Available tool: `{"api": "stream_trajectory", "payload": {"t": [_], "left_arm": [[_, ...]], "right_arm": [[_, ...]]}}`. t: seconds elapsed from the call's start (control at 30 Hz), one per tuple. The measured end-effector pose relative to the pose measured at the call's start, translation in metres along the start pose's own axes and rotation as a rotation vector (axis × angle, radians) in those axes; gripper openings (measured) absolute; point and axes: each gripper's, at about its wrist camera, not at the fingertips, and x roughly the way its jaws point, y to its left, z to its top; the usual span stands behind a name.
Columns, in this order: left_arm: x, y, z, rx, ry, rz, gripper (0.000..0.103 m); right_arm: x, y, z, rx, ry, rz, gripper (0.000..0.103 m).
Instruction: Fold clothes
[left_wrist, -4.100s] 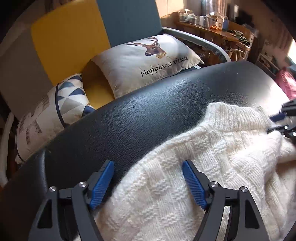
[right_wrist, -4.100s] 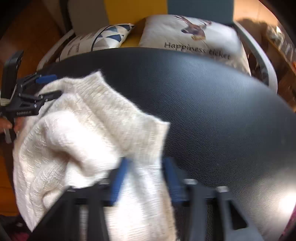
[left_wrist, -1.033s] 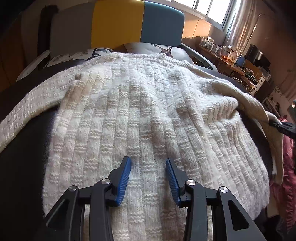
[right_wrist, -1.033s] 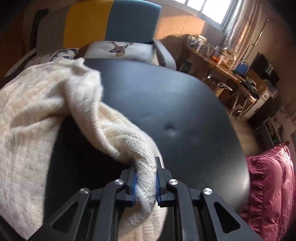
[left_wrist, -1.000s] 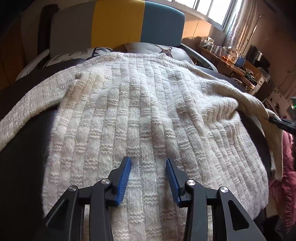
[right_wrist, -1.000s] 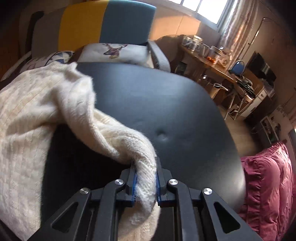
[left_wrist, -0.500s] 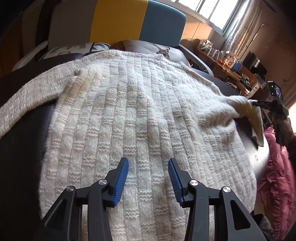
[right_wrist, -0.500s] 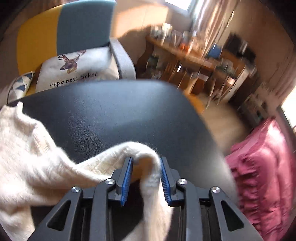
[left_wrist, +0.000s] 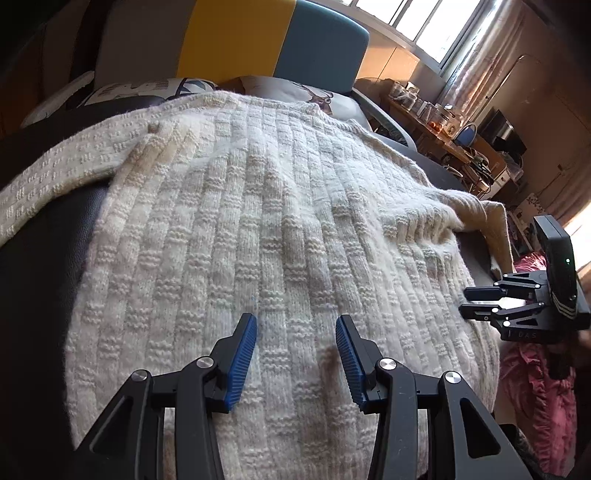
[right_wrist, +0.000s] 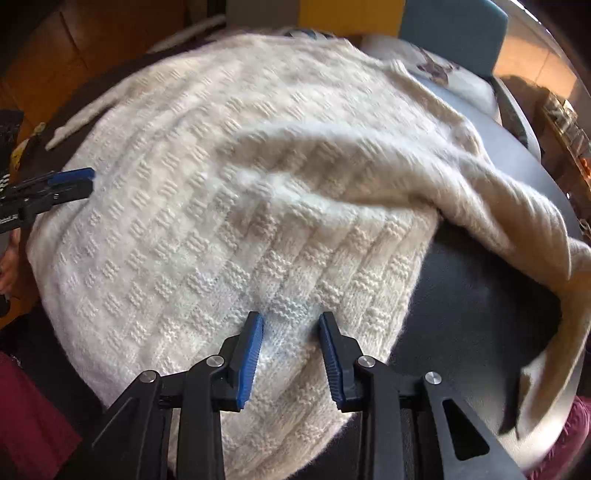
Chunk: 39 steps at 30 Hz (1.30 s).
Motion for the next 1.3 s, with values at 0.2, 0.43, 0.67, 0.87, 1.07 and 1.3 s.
{"api": "stream_trajectory", "payload": {"t": [0.2,0.43,0.67,0.87,1.07,1.3], "left_arm": [[-0.001,-0.009,-0.005,-0.002,0.008,-0.072,0.046],[-0.057,0.088,0.036,-0.208,-0.159,0.031,0.046],[-0.113,0.233,0.068,-0.316,-0.200,0.666,0.046],[-0.184,0.356,0.027,-0.588,-0.181,0.715,0.047],[-0.178,0.402,0.001,-0.718,-0.151,0.464,0.054],[-0.134,0.386,0.015,-0.553,-0.038,0.568,0.064]], "right_arm": [[-0.007,-0.027,-0.022,0.109,-0.014,0.025,0.032],[-0.047,-0.017,0.013,0.174,-0.195,0.089,0.035],[-0.020,0.049,0.082,0.109,-0.242,0.169,0.035],[0.009,0.089,0.119,0.055,-0.240,0.223,0.035],[0.023,0.107,0.144,0.063,-0.222,0.228,0.035],[0.014,0.113,0.169,0.051,-0.237,0.213,0.035]]}}
